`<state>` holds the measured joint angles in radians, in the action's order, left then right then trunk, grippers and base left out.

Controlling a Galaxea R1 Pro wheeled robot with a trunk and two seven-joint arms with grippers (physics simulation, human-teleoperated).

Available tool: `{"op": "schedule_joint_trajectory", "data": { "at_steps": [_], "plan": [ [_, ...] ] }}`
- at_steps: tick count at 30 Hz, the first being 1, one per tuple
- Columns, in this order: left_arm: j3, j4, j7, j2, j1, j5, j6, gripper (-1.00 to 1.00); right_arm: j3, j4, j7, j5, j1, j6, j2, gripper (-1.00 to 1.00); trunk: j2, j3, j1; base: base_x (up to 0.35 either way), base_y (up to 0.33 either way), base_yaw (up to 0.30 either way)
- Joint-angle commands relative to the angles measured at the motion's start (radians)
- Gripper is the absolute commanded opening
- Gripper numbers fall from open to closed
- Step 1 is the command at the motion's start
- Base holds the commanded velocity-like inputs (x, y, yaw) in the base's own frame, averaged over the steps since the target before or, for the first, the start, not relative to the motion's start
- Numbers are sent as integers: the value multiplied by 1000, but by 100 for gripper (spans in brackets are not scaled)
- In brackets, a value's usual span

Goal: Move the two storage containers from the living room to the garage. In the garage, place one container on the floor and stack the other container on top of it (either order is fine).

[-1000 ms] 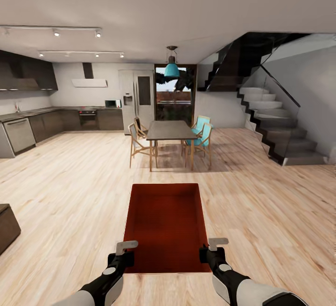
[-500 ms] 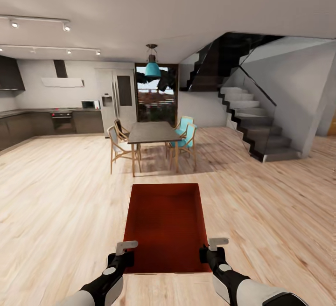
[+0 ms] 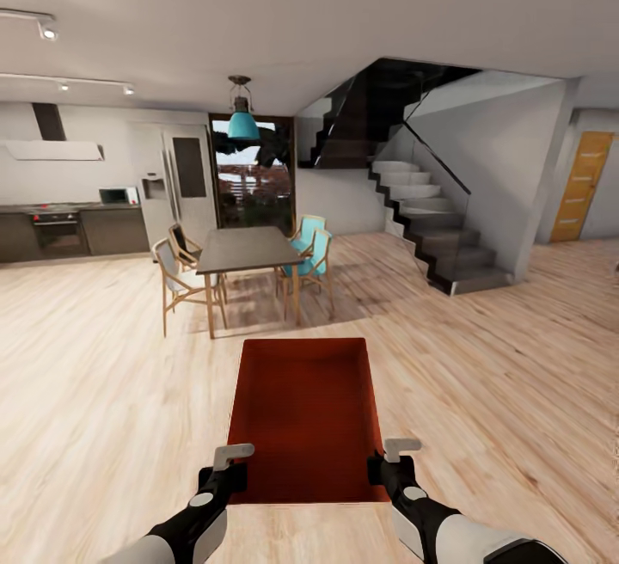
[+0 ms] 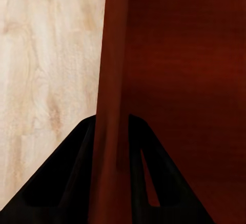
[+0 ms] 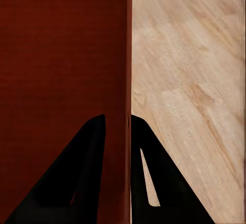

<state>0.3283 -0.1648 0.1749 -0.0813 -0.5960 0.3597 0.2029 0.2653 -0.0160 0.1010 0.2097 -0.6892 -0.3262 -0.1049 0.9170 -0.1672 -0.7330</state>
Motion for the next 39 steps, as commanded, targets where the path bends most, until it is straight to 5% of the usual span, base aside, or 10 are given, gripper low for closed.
{"op": "schedule_joint_trajectory", "data": {
  "at_steps": [1, 39],
  "plan": [
    [-21, -4, 11, 9, -1, -7, 3, -100, -67, -1, -3, -12, -1, 1, -1, -100, 1, -1, -1, 321, 0, -236],
    [-22, -4, 11, 11, -1, -7, 2, -100, -67, -2, -3, -12, -1, 1, -1, -100, 1, -1, -1, 321, 0, -241]
  ]
}}
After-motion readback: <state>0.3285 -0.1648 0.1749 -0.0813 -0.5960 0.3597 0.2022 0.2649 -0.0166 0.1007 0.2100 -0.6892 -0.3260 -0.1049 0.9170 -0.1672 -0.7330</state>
